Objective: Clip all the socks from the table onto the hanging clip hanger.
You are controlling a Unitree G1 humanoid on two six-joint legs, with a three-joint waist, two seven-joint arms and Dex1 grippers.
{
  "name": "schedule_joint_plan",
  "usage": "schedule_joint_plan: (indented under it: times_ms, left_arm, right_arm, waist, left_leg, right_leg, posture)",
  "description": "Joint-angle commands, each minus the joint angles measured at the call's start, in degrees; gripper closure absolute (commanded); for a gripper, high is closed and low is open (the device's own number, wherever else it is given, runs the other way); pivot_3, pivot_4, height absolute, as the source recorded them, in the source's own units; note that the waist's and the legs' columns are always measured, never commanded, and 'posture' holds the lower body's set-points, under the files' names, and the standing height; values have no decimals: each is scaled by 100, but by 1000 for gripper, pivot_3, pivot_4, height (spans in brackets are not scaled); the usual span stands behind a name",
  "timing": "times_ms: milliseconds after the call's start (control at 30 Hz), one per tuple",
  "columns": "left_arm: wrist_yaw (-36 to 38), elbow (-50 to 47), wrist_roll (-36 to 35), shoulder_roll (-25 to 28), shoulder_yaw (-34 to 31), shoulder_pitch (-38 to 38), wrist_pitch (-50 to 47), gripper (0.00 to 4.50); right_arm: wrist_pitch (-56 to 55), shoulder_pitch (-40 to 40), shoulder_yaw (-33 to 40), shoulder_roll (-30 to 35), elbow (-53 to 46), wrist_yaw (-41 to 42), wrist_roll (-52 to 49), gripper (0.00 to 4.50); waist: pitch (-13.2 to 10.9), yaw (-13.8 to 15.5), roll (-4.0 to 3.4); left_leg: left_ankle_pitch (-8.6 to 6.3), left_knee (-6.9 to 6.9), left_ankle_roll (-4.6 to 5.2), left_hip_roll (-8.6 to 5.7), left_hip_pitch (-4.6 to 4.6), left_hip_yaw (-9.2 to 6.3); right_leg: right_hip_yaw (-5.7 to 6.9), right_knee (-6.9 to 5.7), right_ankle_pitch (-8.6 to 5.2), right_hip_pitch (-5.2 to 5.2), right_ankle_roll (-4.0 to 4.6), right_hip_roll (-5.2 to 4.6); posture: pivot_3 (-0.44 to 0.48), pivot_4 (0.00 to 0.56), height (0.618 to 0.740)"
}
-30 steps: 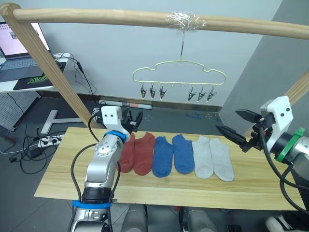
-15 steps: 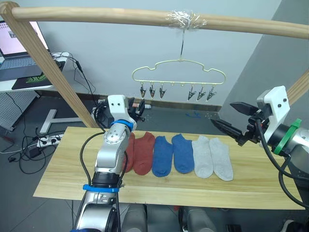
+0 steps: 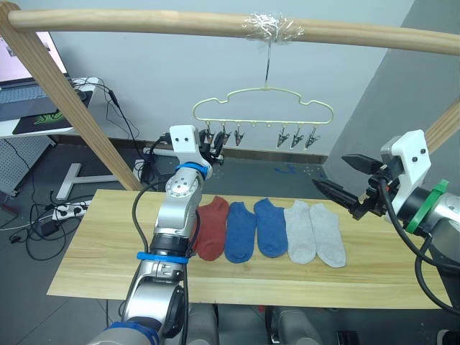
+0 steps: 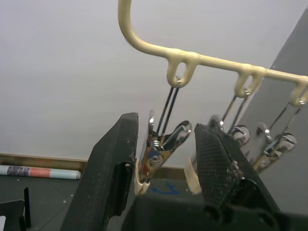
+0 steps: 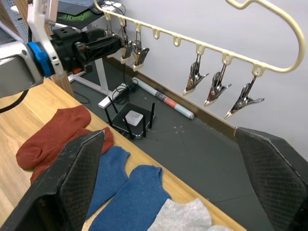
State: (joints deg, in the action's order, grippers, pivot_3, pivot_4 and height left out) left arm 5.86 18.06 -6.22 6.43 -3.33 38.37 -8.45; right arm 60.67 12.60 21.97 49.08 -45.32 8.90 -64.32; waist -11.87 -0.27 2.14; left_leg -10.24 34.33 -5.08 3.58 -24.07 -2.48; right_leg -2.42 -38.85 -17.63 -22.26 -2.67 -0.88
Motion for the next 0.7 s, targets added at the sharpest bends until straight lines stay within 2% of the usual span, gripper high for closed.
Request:
schedule_joint_plan:
  times_ms: [33, 700]
  left_arm:
    - [-73, 63, 58, -7, -69, 202, 260, 2408]
    - [-36, 351, -2, -19, -189, 417, 464, 2408]
  right_arm:
    - [-108, -72, 254, 117, -217, -126, -169, 0]
    - [-302, -290, 250, 265, -264, -468, -523, 0]
  waist:
    - [-6, -5, -1]
    - [-114, -30, 1]
  left_leg:
    - [0, 0, 0, 0, -1, 0]
    - [0, 0, 0, 0, -7, -2]
  right_leg:
    - [0, 0, 0, 0, 0, 0]
    - [2, 3, 0, -3, -5, 1]
  posture:
    - [-45, 221, 740]
    - [-48, 228, 740]
